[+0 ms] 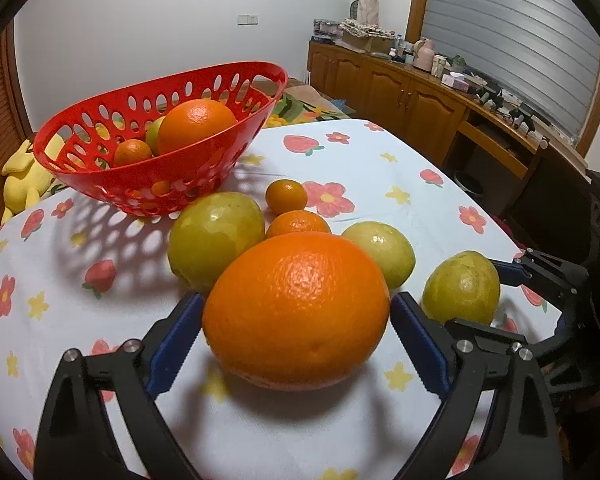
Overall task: Organize fruits
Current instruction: 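Grasp the large orange with the left gripper while the right gripper grasps the large green fruit, then lift and carry the large orange and green fruit over the red basket with both grippers, then open the left gripper releasing the orange into the basket while the right releases the green fruit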
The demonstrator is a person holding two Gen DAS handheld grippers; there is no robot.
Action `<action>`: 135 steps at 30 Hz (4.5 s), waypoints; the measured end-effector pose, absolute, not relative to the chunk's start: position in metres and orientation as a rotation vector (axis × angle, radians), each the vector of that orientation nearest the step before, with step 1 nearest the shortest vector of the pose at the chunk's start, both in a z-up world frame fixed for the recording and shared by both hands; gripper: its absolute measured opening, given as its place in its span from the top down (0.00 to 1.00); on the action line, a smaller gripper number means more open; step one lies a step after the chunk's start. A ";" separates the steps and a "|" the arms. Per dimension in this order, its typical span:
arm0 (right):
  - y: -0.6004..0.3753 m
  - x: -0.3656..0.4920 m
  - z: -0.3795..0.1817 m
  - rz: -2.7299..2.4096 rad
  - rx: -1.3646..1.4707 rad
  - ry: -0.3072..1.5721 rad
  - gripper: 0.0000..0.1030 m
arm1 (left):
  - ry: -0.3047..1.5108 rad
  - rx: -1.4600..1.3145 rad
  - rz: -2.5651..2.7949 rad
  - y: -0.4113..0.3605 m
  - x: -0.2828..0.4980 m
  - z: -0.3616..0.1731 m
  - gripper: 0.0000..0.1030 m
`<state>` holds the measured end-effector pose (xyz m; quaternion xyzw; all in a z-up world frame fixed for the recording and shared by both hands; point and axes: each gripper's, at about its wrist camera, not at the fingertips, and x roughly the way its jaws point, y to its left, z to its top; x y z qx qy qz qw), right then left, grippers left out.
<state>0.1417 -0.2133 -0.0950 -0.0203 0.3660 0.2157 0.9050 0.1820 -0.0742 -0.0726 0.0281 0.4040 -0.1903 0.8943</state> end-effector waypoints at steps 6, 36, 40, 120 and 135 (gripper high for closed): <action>-0.213 0.142 -0.095 0.446 -0.041 0.756 0.28 | 0.836 0.068 -0.396 -0.077 0.184 -0.074 0.06; -0.213 0.142 -0.096 0.446 -0.037 0.759 0.28 | 0.790 0.008 -0.375 -0.027 0.136 -0.066 0.11; -0.213 0.142 -0.096 0.448 -0.034 0.762 0.28 | 0.768 -0.013 -0.371 -0.020 0.132 -0.059 0.11; -0.112 0.307 -0.008 0.598 -0.224 0.670 0.29 | 0.686 0.005 -0.266 0.024 0.290 -0.013 0.12; -0.108 0.317 -0.010 0.607 -0.244 0.675 0.29 | 0.617 -0.017 -0.255 0.048 0.282 0.009 0.11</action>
